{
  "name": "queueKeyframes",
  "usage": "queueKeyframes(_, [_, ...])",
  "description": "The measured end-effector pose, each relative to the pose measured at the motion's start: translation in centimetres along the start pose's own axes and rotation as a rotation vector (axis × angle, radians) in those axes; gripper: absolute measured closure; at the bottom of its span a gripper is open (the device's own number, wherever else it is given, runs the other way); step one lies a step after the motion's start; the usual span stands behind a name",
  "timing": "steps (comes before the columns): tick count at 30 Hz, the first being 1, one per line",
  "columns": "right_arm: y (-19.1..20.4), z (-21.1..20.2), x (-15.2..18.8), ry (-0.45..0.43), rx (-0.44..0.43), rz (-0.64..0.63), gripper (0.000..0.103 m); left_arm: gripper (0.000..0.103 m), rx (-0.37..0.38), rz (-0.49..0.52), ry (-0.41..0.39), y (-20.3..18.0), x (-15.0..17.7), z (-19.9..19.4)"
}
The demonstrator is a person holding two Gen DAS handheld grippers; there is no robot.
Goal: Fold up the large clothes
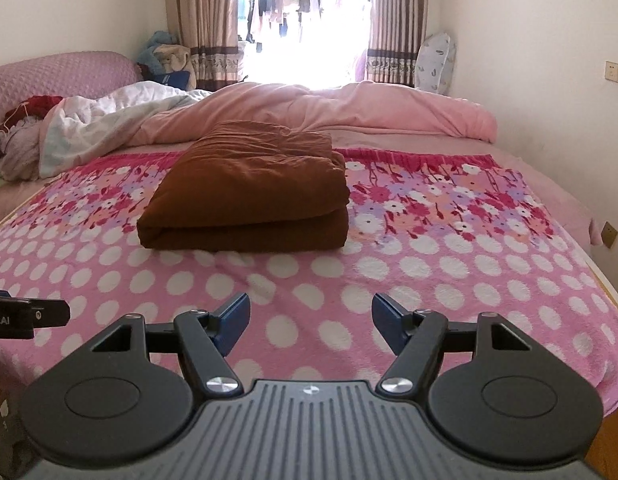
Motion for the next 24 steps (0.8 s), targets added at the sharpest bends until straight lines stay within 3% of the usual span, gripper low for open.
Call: queueKeyframes(24, [-0.37,0.45,0.40,0.015,0.004,0.003,0.021,0.012,-0.009,0.007,0.011,0.08,-0.57,0.78])
Point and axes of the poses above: each gripper's, at about its wrist camera, not at the fingertips, and z roughly the way its jaws point, y to its left, x to its underside, the point moved 9 cm from there along z, roughly the way its jaws point, and after that the axes turned 9 degrees about -y, right-handed, at the moved point
